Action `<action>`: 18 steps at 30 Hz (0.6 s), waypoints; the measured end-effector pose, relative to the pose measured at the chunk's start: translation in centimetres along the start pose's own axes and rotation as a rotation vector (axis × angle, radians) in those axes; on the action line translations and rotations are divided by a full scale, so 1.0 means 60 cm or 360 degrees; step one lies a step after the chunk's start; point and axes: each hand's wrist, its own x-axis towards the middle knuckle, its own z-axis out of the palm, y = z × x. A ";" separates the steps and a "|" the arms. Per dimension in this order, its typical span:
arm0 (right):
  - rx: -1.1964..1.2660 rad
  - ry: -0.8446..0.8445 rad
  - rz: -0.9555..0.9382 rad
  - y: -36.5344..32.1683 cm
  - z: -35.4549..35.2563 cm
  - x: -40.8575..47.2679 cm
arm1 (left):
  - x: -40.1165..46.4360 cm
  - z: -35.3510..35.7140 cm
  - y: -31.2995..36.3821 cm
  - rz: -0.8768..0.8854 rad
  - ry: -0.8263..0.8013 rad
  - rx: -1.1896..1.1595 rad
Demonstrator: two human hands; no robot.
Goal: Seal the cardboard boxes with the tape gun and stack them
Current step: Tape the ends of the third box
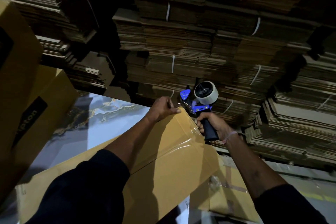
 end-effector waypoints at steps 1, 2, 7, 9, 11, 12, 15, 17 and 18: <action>-0.0016 0.0002 -0.0007 0.001 -0.001 0.000 | 0.000 -0.001 0.001 -0.0009 0.0036 0.0040; -0.0032 0.0008 -0.0014 0.001 -0.002 0.001 | 0.001 0.000 0.000 -0.0029 0.0050 0.0043; -0.0047 0.0041 -0.0031 0.004 -0.003 0.000 | 0.008 0.009 0.000 0.0025 -0.0073 -0.0117; -0.0060 0.0057 -0.0040 0.004 -0.003 0.000 | 0.003 0.014 0.004 0.0074 -0.0125 -0.0104; -0.0094 0.0103 -0.0062 0.004 0.001 -0.002 | -0.004 0.020 0.003 0.0125 -0.0065 0.0013; -0.0106 0.0139 -0.0078 0.004 0.003 -0.003 | -0.010 0.023 0.003 0.0135 -0.0032 0.0029; -0.0075 0.0198 -0.0113 0.008 0.014 -0.005 | -0.021 0.024 -0.005 0.0161 0.0046 0.0039; -0.0073 0.0184 -0.0118 0.009 0.026 -0.004 | -0.028 0.019 -0.010 0.0188 0.0081 0.0053; -0.0084 0.0174 -0.0118 0.010 0.033 -0.003 | -0.032 0.015 -0.013 0.0203 0.0097 0.0055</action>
